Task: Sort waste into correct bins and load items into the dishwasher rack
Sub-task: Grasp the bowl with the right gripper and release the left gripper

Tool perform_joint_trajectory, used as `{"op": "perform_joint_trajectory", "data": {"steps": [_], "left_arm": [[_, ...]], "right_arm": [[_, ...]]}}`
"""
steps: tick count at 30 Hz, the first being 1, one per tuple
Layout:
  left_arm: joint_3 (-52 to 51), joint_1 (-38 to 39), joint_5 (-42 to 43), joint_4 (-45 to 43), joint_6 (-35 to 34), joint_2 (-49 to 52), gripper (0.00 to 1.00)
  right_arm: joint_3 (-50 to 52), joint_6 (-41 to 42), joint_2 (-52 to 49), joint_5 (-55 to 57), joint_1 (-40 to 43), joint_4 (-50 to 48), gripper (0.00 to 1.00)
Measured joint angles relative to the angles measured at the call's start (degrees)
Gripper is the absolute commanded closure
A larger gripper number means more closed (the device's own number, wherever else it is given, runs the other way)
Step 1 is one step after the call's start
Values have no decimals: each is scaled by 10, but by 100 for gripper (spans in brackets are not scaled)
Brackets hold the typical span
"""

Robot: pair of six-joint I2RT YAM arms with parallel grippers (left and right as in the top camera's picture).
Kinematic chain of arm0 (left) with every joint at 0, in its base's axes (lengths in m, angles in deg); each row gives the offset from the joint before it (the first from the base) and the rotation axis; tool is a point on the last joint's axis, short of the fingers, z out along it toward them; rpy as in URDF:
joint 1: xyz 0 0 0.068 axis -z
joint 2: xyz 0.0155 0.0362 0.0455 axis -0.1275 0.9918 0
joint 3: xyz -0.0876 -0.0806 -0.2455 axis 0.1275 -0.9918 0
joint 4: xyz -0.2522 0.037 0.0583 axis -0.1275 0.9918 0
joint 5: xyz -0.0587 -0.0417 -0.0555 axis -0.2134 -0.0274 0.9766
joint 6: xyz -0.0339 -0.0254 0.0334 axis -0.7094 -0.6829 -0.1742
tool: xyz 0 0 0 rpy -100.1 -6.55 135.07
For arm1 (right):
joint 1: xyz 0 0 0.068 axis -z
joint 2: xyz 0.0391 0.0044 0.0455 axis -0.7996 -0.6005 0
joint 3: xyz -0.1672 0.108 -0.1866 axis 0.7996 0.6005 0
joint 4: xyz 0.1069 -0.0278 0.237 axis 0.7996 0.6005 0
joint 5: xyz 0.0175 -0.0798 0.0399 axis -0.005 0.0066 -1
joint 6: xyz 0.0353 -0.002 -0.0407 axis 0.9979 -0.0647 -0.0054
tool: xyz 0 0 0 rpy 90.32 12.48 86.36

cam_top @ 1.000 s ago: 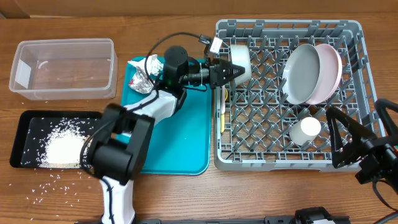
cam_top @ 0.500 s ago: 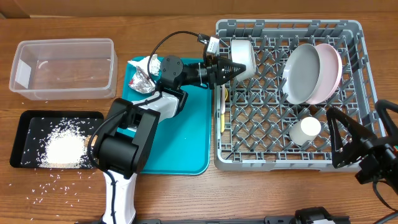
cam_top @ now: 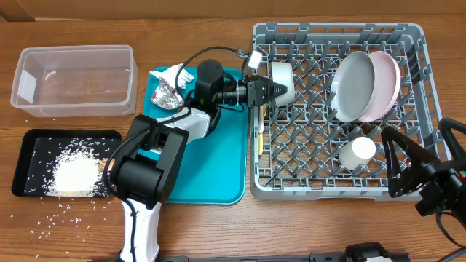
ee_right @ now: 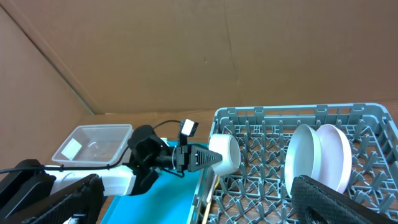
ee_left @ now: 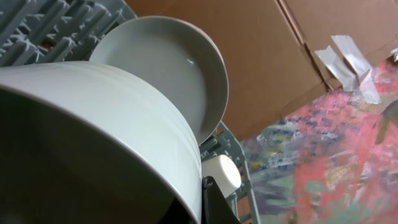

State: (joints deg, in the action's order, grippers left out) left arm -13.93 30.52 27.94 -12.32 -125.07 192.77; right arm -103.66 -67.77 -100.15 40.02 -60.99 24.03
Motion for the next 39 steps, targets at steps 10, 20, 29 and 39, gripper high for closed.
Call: {"op": "perform_joint_trajectory", "data": {"steps": [10,20,29,39], "left_arm": [[0,-25,-2,22,18,1,40],[0,-74,46,16,-7,1,96],[0,-57,86,-225,-127,-1,96],[0,-27,70,-160,-141,-9,96]], "right_arm": [[0,0,0,4,0,12,0],[0,0,0,4,0,12,0],[0,0,-1,4,0,12,0],[0,0,-19,4,0,14,0]]}}
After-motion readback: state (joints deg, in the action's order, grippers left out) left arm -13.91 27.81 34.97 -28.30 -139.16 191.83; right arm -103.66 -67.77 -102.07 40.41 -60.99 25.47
